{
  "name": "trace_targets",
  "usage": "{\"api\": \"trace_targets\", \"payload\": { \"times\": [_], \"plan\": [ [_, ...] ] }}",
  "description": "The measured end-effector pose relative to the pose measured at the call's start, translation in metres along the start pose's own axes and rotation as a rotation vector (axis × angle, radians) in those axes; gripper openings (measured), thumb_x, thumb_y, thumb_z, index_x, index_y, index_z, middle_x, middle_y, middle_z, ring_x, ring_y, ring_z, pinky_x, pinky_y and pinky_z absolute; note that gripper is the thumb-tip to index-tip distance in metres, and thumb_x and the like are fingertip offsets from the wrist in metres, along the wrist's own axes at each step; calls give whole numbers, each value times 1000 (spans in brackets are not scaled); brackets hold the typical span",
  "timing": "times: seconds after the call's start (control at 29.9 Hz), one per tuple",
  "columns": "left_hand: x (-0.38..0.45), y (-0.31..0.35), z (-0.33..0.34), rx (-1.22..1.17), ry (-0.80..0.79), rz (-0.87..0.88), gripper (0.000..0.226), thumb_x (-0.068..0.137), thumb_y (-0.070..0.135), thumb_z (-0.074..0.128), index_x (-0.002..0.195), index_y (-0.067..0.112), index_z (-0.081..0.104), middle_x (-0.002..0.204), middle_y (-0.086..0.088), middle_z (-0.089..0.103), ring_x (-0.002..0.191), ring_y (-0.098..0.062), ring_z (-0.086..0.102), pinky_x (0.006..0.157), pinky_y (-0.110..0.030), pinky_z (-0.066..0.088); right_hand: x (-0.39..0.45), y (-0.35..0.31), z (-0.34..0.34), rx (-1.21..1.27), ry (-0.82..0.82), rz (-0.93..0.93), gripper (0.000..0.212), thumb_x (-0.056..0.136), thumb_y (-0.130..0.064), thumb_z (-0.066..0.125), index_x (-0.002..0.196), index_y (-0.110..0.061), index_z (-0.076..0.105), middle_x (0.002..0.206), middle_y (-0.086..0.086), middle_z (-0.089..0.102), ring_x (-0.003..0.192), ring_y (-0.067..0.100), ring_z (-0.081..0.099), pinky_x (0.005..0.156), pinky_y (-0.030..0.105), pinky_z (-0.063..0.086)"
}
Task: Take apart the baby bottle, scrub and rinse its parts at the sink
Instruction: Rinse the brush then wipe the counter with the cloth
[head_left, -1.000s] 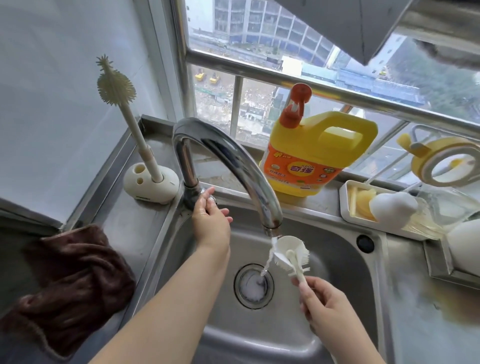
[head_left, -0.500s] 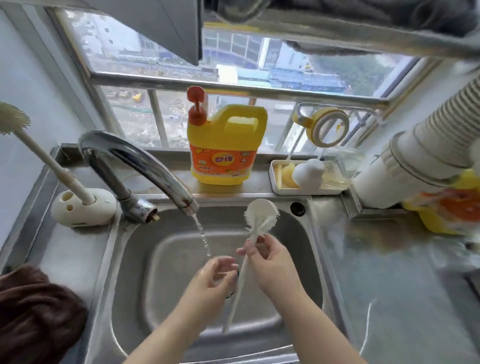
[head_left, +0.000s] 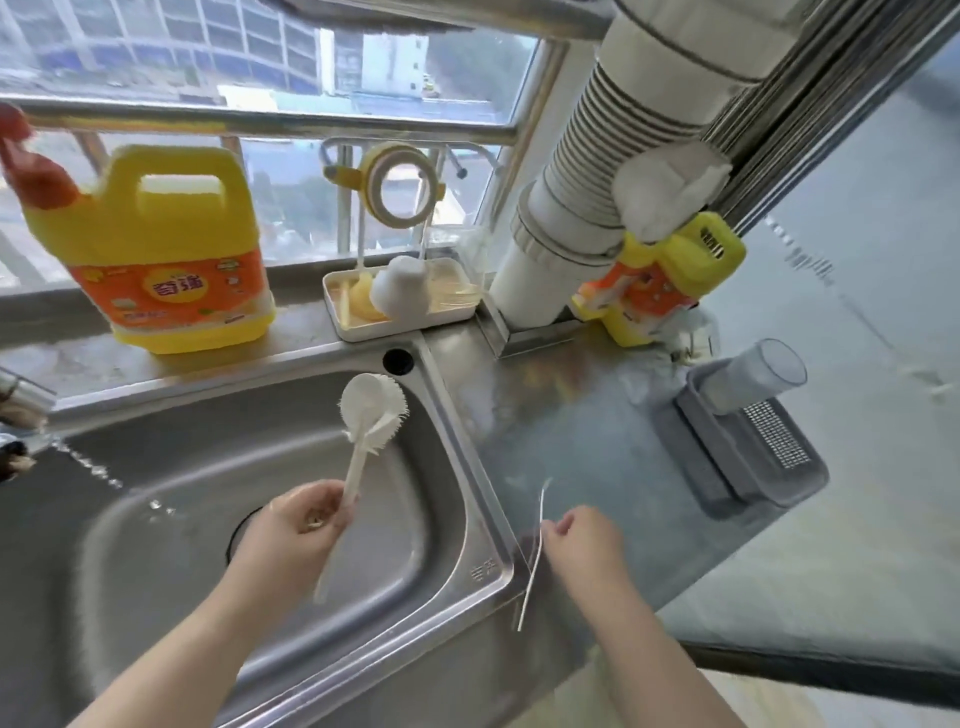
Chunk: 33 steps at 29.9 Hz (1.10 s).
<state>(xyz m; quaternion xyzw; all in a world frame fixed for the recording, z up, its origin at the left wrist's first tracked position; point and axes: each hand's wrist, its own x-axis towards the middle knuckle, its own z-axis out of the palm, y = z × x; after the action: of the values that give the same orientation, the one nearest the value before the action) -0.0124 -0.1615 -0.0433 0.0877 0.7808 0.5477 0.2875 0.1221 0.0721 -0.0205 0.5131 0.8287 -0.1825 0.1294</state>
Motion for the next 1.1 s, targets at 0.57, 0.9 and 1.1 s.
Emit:
{"api": "trace_targets", "payload": {
  "times": [0.57, 0.9, 1.1],
  "plan": [
    [-4, 4, 10, -83, 163, -34, 37, 85, 9, 66, 80, 46, 68, 78, 11, 64, 80, -28, 63, 80, -48, 52, 42, -14, 17, -169, -139, -201, 35, 72, -20, 60, 49, -16, 34, 48, 0, 34, 47, 19, 35, 38, 20, 24],
    [-25, 26, 0, -197, 244, -40, 26, 86, 9, 66, 80, 33, 73, 76, 6, 61, 71, -15, 58, 75, -43, 53, 9, -94, -31, 106, -58, -623, 15, 68, -21, 61, 56, -16, 55, 54, -4, 57, 60, 9, 52, 48, 12, 33],
    [-71, 17, -45, -161, 418, -32, 22, 83, 12, 67, 83, 32, 74, 88, -4, 69, 82, -11, 66, 82, -27, 53, -56, -158, 5, 243, -340, -979, 20, 68, -11, 62, 56, -17, 47, 48, -4, 46, 49, 6, 43, 49, 15, 35]
  ]
}}
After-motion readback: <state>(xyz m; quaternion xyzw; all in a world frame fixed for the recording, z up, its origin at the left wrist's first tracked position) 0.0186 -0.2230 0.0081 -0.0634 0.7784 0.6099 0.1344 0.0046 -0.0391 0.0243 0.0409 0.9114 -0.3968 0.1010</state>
